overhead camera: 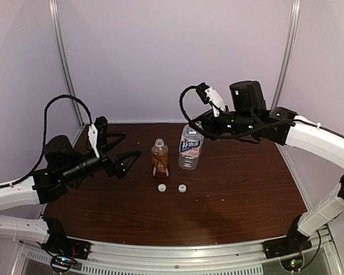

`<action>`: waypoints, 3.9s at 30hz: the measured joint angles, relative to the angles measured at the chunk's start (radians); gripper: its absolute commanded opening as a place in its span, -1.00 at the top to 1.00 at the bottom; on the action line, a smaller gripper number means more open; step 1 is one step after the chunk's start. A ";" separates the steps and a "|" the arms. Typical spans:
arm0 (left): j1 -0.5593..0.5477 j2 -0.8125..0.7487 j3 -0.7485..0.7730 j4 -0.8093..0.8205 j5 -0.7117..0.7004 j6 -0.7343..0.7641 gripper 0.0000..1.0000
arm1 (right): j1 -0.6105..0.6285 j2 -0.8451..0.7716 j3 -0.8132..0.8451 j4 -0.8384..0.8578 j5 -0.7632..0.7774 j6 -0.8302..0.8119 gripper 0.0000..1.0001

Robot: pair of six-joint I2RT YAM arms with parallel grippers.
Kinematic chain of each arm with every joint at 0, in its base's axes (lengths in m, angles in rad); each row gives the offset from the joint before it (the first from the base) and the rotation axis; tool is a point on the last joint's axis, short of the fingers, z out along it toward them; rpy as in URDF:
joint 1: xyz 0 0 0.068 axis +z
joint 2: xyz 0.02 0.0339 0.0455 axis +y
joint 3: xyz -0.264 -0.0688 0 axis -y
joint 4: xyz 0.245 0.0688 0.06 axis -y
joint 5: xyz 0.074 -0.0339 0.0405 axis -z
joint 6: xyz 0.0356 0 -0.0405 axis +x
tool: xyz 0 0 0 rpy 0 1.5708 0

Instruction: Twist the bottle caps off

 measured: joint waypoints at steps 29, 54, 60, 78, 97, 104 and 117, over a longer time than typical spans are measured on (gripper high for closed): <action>0.001 -0.080 -0.055 -0.074 -0.233 -0.007 -0.96 | -0.026 0.318 -0.013 0.195 0.161 0.005 0.73; 0.001 -0.064 -0.056 -0.074 -0.237 -0.009 -0.95 | -0.045 0.315 -0.115 0.289 0.150 0.023 -0.01; 0.001 -0.064 -0.056 -0.075 -0.246 -0.008 -0.95 | -0.045 0.315 -0.126 0.275 0.144 0.024 -0.22; 0.001 -0.071 -0.049 -0.171 -0.332 0.003 -0.95 | -0.049 0.140 -0.166 0.218 0.162 0.024 -1.00; 0.028 -0.059 0.169 -0.421 -0.541 -0.005 -0.95 | -0.155 -0.118 -0.207 0.105 0.262 0.050 -1.00; 0.141 -0.039 0.296 -0.546 -0.499 -0.004 -0.95 | -0.212 -0.188 -0.240 0.061 0.306 0.038 -1.00; 0.254 -0.058 0.252 -0.542 -0.380 0.103 -0.95 | -0.370 -0.251 -0.272 0.050 0.242 0.024 -1.00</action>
